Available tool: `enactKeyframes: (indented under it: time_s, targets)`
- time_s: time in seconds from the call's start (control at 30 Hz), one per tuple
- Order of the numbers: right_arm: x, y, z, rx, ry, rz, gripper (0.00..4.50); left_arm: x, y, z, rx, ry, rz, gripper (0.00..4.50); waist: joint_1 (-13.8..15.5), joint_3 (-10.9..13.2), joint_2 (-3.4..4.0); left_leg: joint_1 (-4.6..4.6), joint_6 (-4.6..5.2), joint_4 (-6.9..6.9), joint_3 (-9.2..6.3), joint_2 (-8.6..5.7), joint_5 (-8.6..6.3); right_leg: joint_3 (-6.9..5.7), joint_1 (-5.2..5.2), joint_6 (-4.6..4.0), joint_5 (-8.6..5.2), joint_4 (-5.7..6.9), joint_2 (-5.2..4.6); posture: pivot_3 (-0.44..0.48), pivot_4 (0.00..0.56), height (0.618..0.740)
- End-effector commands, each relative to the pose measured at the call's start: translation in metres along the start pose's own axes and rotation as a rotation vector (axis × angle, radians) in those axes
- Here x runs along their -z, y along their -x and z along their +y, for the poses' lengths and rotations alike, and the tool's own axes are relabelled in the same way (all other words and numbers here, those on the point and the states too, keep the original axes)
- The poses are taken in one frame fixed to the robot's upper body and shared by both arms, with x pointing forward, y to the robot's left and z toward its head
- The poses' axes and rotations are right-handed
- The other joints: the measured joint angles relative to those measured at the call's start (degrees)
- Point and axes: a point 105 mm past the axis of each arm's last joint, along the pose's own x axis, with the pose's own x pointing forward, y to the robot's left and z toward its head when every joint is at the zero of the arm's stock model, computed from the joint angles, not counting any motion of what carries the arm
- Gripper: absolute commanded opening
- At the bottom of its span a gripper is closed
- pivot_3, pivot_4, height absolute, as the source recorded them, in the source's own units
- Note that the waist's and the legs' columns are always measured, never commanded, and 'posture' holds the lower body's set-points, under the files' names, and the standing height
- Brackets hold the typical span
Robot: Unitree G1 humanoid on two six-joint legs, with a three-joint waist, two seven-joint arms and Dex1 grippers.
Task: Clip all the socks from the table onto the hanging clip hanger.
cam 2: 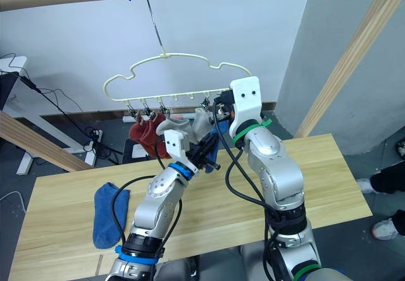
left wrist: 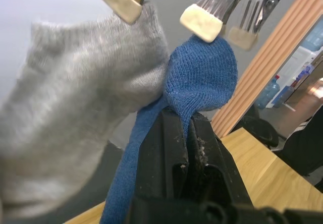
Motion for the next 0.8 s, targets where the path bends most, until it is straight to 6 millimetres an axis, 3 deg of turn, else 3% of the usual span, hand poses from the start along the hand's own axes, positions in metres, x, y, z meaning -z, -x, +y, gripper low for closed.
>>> enactKeyframes:
  time_s: [0.03, 0.27, 0.3, 0.33, 0.5, 0.53, 0.57, 0.8]
  targets:
    - [-0.011, 0.004, 0.003, -0.011, -0.002, -0.044, 0.0, -0.02, -0.004, -0.007, 0.016, 0.003, -0.076, 0.02, 0.0, 0.0, 0.0, 0.0, 0.0, 0.0, 0.0, 0.0, 0.0, 0.0, 0.0, 0.0, 0.0, 0.0, 0.0, -0.276, 0.244, 0.74]
    - [-0.013, 0.005, 0.001, 0.005, -0.008, -0.057, 0.0, -0.018, -0.003, -0.005, 0.01, -0.001, -0.07, 0.02, 0.0, 0.0, 0.0, -0.01, 0.0, 0.0, 0.0, 0.0, 0.0, 0.0, 0.0, 0.01, 0.0, -0.01, 0.0, -0.276, 0.244, 0.74]
    - [-0.014, 0.006, 0.001, 0.004, -0.008, -0.059, 0.57, -0.017, -0.003, -0.005, 0.009, -0.002, -0.069, 0.0, -0.01, 0.0, 0.0, -0.01, 0.0, 0.0, 0.0, 0.0, 0.0, 0.0, 0.0, 0.01, 0.0, -0.01, 0.0, -0.276, 0.244, 0.74]
    - [-0.014, 0.006, 0.001, 0.002, -0.008, -0.06, 0.79, -0.017, -0.003, -0.005, 0.009, -0.004, -0.068, 0.0, -0.01, 0.0, 0.0, -0.01, 0.0, 0.0, 0.0, 0.0, 0.0, 0.0, 0.0, 0.01, 0.0, -0.02, 0.0, -0.276, 0.244, 0.74]
    - [-0.013, 0.008, 0.002, -0.019, 0.007, -0.052, 2.78, -0.019, -0.004, -0.006, 0.017, -0.008, -0.082, 0.0, -0.06, 0.0, 0.0, -0.01, 0.0, 0.0, 0.0, 0.0, 0.0, 0.0, 0.0, 0.01, 0.0, -0.02, 0.0, -0.275, 0.244, 0.74]
    - [-0.012, 0.012, 0.003, -0.039, 0.017, -0.048, 3.08, -0.018, -0.003, -0.005, 0.011, -0.016, -0.079, 0.0, -0.06, 0.0, 0.0, -0.01, 0.0, 0.0, 0.0, 0.0, 0.0, 0.0, 0.0, 0.02, -0.01, -0.02, 0.0, -0.275, 0.244, 0.74]
    - [-0.012, 0.014, 0.005, -0.054, 0.024, -0.045, 3.08, -0.018, -0.003, -0.004, 0.007, -0.022, -0.076, 0.0, -0.04, 0.0, 0.0, -0.01, 0.0, 0.0, 0.0, 0.0, 0.0, 0.0, 0.0, 0.02, -0.01, -0.02, 0.0, -0.28, 0.244, 0.74]
    - [-0.013, 0.045, 0.016, -0.219, 0.117, -0.042, 3.14, -0.016, -0.002, -0.003, 0.048, -0.072, -0.057, 1.72, -0.15, 0.0, 0.0, -0.03, 0.0, -0.02, 0.0, -0.01, 0.0, 0.0, -0.01, 0.2, -0.12, -0.06, 0.0, -0.288, 0.242, 0.74]
